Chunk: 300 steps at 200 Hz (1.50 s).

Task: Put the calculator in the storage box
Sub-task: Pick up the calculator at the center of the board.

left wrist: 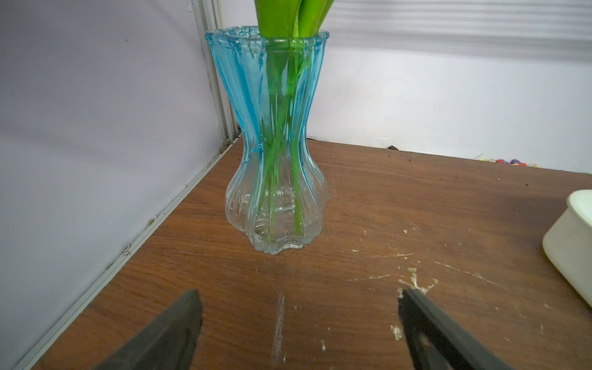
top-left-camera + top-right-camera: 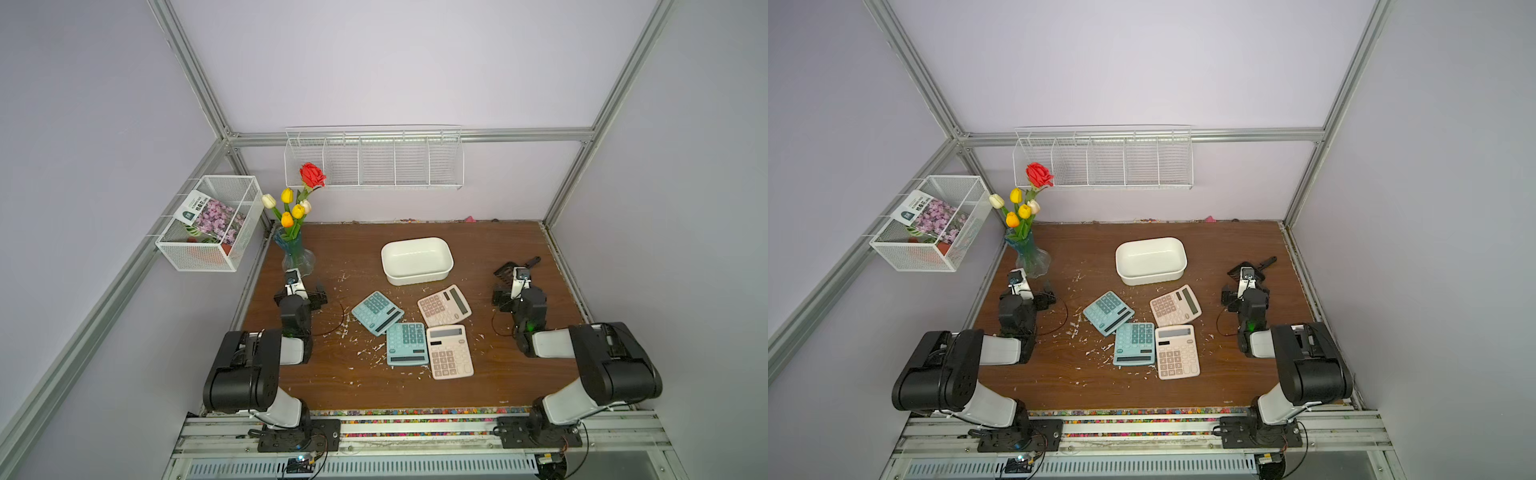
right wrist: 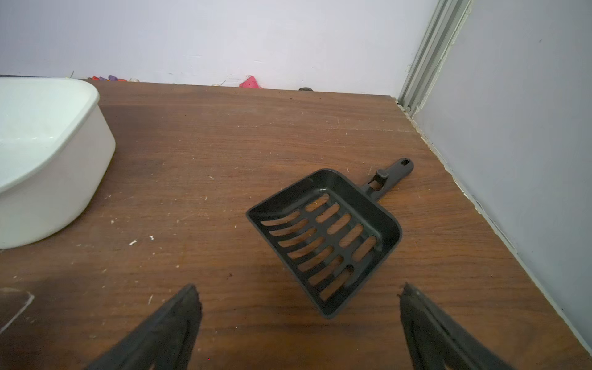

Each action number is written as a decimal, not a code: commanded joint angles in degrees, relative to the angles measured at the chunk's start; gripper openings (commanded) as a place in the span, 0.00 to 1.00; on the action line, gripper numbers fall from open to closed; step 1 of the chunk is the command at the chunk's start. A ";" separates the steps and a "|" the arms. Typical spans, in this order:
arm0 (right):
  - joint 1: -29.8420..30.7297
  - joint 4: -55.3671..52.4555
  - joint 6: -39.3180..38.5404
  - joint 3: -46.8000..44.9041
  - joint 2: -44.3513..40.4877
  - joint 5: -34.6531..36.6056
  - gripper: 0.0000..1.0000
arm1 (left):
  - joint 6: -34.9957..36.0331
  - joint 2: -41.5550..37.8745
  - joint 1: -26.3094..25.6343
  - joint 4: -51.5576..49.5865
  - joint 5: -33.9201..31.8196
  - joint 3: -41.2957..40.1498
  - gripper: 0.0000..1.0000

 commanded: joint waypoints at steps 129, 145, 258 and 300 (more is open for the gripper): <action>0.00 -0.01 0.68 0.58 -0.10 0.37 0.99 | -0.46 0.15 1.76 -2.02 5.41 1.23 1.00; -0.02 -0.11 0.75 0.67 -0.05 0.29 0.99 | -0.56 0.07 1.78 -1.86 5.41 1.25 1.00; 3.49 -34.88 -3.75 15.18 -19.71 -1.14 0.97 | -1.02 -24.02 -3.93 -45.51 -2.56 19.34 0.79; 3.93 -69.90 7.36 34.11 -19.54 -15.20 0.91 | -11.52 -29.18 -3.93 -68.15 5.63 31.40 0.72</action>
